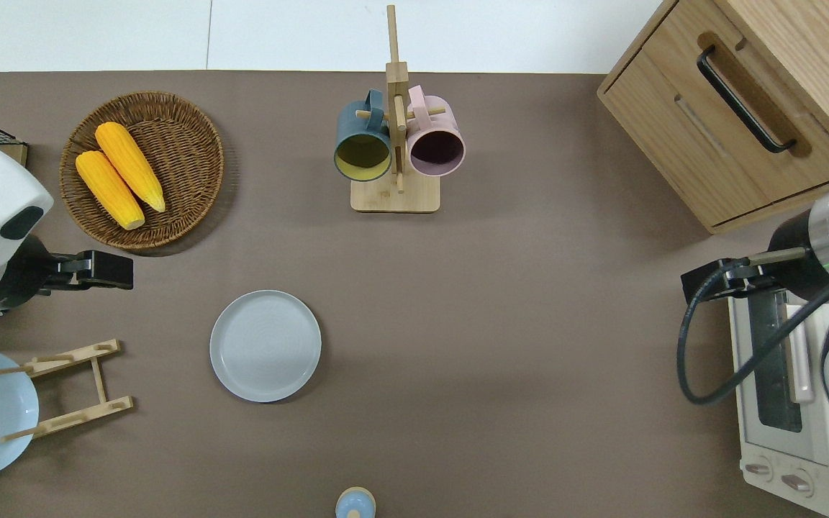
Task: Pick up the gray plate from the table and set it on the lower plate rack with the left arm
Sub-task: 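Move the left gripper toward the edge of the gray plate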
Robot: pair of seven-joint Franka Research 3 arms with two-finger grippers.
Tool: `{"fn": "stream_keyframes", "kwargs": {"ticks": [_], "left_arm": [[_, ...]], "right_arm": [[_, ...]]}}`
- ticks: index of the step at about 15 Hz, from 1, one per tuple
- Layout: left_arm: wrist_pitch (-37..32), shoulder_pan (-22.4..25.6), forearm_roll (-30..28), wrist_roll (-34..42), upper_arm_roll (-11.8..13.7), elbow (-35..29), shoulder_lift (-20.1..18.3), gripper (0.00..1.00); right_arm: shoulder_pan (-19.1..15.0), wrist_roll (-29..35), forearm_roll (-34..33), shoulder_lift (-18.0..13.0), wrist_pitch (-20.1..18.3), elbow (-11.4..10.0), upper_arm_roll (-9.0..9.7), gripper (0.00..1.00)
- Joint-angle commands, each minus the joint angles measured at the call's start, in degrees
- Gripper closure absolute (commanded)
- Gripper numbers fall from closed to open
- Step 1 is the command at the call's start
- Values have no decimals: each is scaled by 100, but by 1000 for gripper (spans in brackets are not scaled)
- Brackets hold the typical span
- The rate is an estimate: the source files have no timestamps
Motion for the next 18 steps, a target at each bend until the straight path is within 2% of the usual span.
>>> {"fn": "stream_keyframes", "kwargs": {"ticks": [1,5,7,12,16,18], "left_arm": [[-10,2,45,-81,-18,-28,-18,2],[261,2,45,-72,-18,-553,-202,5],[638,2,45,-90,-18,-1097,-439,2],[1482,2,19,-415,-19,-2100,-738,2],[2449,2,10,-433,-27,-3189,-1151,5],[2617,2,10,-538,-53,-3542,-1239,2]], "right_arm": [[-132,68,-37,-12,-62,41,113,17],[-132,68,-37,-12,-62,33,121,17],[-132,68,-37,-12,-62,41,121,17],[-132,68,-37,-12,-62,41,121,17],[-132,68,-28,-12,-62,41,121,17],[-132,68,-37,-12,-62,33,121,17]]}}
